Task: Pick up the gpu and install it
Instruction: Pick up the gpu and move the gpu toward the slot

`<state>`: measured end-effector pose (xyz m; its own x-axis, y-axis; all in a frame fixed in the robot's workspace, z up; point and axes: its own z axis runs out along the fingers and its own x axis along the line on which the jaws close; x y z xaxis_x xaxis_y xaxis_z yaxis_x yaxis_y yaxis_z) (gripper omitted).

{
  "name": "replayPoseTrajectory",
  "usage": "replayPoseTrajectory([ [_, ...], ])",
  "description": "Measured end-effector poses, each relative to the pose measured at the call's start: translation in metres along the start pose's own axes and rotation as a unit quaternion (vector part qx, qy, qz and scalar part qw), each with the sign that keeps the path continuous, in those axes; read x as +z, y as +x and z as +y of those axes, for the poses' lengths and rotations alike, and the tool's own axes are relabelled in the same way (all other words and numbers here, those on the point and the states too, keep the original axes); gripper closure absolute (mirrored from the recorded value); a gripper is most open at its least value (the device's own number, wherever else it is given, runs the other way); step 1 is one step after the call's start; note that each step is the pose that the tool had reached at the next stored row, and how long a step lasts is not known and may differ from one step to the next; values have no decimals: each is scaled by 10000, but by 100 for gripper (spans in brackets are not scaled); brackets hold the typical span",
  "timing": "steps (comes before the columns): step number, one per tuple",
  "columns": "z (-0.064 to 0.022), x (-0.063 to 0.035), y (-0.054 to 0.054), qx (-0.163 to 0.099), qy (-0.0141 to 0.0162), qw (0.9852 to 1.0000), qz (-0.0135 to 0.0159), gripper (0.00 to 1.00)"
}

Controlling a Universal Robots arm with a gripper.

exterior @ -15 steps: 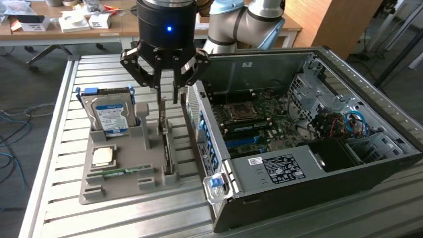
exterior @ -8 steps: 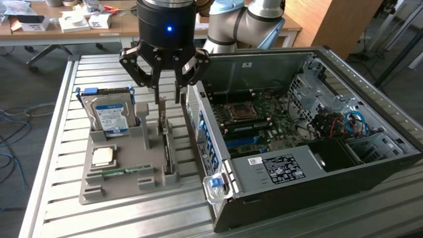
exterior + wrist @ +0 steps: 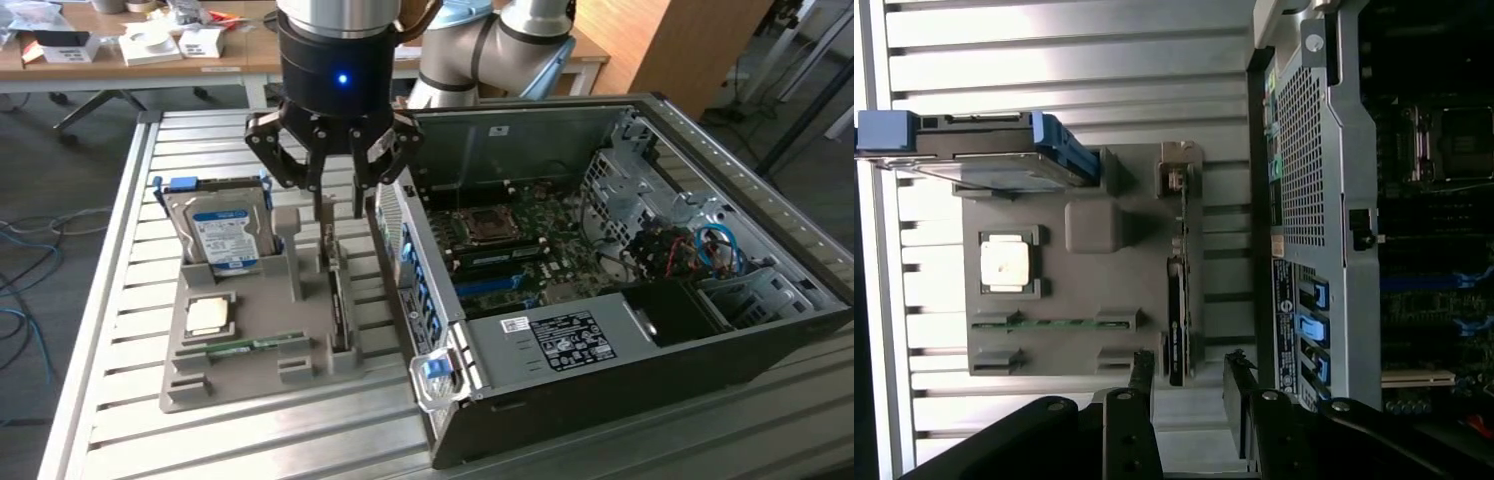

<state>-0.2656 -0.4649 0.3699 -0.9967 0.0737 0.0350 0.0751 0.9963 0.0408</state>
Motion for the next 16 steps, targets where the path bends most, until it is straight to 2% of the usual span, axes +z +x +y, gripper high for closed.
replayPoseTrajectory([
  [16,-12,291,-10,0,0,10000,0,58],
])
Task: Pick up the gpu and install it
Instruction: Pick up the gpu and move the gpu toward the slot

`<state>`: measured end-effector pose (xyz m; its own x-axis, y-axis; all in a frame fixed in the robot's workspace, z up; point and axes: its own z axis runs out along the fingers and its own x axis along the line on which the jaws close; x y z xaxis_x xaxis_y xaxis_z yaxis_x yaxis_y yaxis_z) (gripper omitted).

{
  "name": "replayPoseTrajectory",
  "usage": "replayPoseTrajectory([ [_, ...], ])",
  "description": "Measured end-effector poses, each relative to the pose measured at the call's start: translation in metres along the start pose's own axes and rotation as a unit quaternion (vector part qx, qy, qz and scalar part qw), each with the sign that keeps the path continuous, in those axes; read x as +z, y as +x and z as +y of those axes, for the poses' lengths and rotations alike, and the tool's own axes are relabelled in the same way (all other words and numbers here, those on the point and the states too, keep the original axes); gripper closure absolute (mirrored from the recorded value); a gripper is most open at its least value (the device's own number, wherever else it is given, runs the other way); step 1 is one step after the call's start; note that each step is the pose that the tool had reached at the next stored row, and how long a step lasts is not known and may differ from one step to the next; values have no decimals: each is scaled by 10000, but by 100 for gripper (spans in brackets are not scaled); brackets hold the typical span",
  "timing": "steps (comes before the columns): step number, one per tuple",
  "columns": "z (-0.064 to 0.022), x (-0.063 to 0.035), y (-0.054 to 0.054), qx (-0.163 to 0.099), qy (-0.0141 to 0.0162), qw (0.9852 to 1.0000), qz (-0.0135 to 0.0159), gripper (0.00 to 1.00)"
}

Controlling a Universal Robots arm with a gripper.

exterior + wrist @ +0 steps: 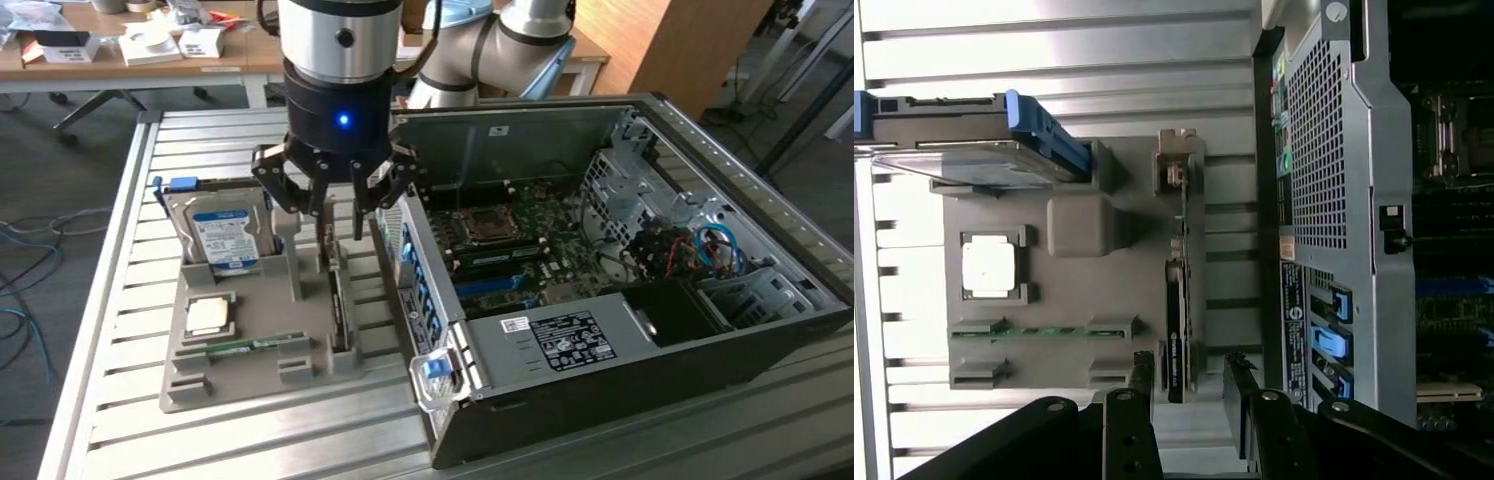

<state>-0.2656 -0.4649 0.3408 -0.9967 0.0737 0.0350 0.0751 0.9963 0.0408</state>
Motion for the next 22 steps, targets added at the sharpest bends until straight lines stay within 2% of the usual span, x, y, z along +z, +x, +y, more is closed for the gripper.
replayPoseTrajectory([
  [11,-7,174,-6,0,0,10000,0,58],
  [22,-11,272,-10,0,0,10000,0,58],
])
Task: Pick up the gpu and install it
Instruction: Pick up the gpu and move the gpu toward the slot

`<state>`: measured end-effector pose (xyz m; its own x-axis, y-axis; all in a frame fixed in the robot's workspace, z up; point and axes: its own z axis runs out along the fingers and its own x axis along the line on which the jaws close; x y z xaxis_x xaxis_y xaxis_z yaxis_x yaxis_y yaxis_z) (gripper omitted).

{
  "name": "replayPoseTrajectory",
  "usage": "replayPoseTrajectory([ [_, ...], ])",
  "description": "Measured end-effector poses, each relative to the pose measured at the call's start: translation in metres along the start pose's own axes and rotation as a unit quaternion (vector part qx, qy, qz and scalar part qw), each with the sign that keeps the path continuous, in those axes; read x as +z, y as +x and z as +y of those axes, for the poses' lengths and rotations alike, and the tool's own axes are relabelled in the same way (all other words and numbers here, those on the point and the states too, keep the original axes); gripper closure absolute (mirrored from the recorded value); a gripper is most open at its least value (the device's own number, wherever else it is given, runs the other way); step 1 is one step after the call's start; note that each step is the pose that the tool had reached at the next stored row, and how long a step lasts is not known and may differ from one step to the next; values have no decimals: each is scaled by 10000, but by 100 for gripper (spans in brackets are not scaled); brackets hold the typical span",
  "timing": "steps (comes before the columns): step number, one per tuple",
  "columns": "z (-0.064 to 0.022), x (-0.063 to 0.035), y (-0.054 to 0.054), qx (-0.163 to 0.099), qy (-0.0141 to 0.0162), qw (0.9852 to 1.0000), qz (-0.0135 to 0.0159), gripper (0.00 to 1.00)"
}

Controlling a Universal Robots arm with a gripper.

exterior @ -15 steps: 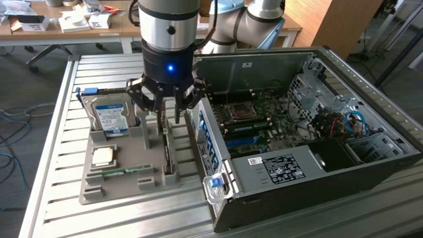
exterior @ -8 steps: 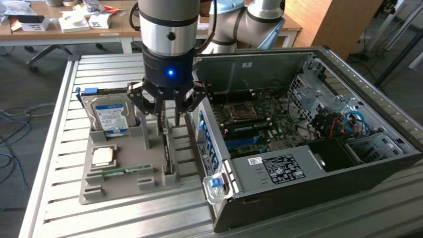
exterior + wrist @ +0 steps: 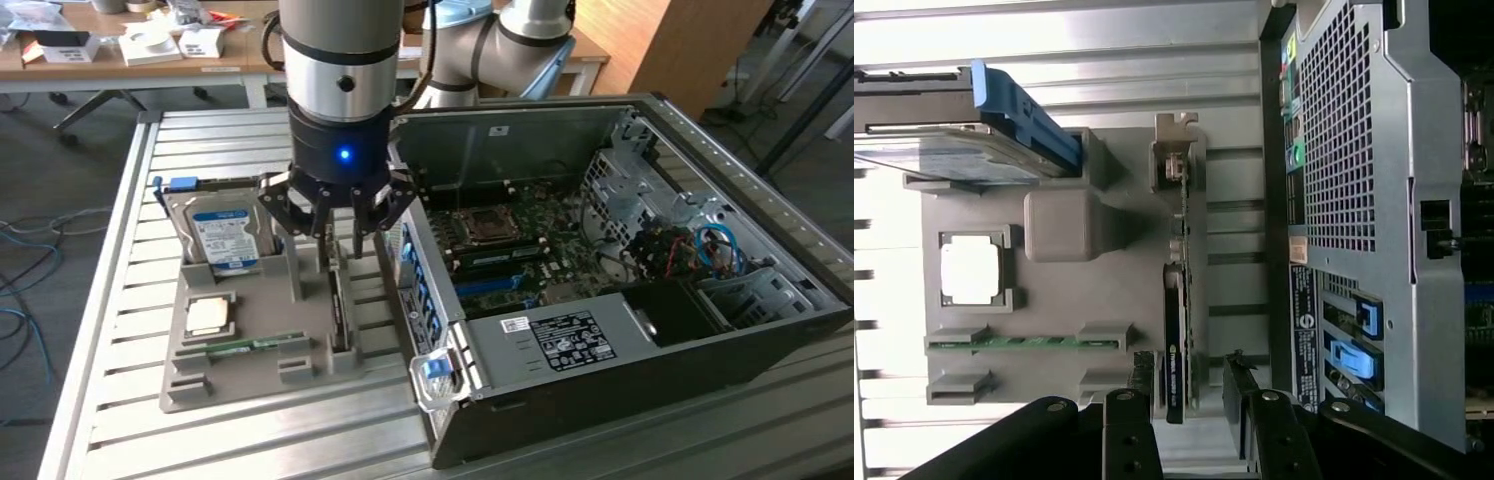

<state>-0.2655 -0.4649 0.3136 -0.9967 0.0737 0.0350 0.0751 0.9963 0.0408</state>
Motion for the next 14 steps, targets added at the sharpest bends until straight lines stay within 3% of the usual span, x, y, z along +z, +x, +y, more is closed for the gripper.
replayPoseTrajectory([
  [7,-3,73,-3,0,0,10000,0,58],
  [8,-6,132,-5,0,0,10000,0,58],
  [14,-9,219,-8,0,0,10000,0,58],
])
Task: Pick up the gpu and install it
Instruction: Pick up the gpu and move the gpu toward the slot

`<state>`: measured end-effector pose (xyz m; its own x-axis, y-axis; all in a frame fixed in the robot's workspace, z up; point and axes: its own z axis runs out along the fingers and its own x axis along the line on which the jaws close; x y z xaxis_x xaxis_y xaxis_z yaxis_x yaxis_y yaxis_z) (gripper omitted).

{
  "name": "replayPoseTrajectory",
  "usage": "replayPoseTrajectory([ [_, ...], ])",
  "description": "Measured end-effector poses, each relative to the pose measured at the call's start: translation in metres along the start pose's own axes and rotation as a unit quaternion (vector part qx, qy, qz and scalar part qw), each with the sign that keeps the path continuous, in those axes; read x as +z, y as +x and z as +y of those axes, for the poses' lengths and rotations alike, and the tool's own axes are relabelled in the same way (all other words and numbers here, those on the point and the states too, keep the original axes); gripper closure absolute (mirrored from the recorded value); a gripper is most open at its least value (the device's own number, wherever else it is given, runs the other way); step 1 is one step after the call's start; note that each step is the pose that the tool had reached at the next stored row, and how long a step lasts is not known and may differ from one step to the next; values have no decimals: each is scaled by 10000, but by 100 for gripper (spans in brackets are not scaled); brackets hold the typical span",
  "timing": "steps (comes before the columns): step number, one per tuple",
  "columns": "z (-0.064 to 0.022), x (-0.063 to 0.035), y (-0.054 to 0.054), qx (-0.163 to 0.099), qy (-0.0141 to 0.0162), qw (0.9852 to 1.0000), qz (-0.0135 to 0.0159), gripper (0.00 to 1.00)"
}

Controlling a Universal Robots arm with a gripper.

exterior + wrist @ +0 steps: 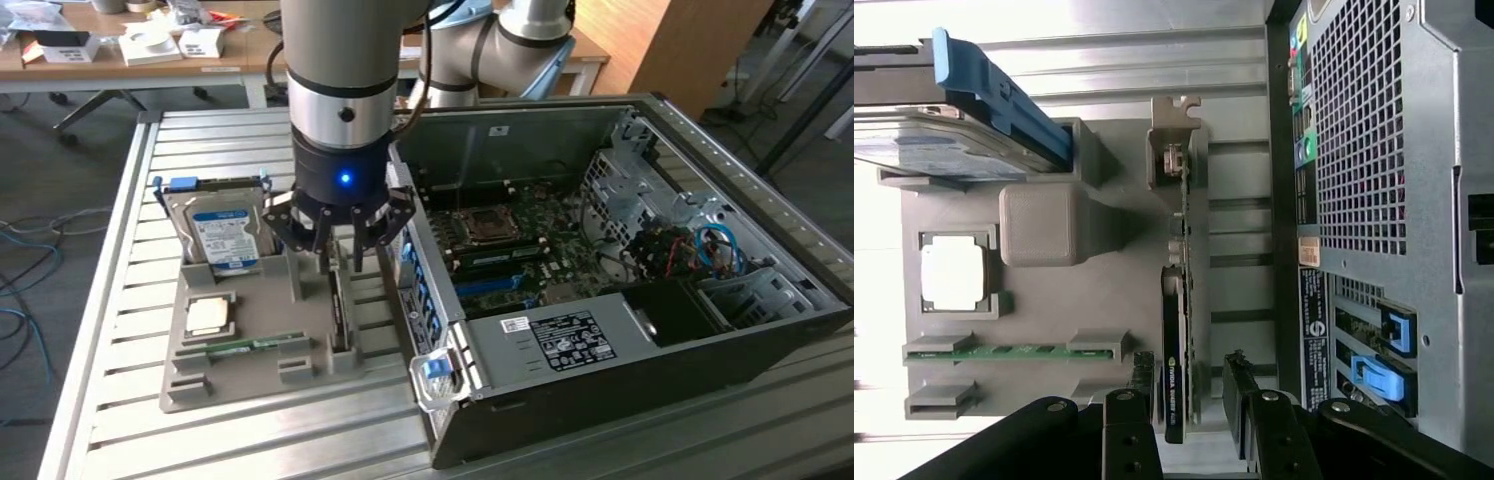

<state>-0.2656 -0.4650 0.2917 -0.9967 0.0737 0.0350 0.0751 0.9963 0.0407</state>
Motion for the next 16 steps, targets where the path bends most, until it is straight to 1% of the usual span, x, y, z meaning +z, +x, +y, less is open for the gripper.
replayPoseTrajectory([
  [6,0,7,-1,0,-1,10000,-1,58],
  [14,-4,109,-4,0,0,10000,0,58],
  [16,-5,116,-4,0,1,10000,1,58],
])
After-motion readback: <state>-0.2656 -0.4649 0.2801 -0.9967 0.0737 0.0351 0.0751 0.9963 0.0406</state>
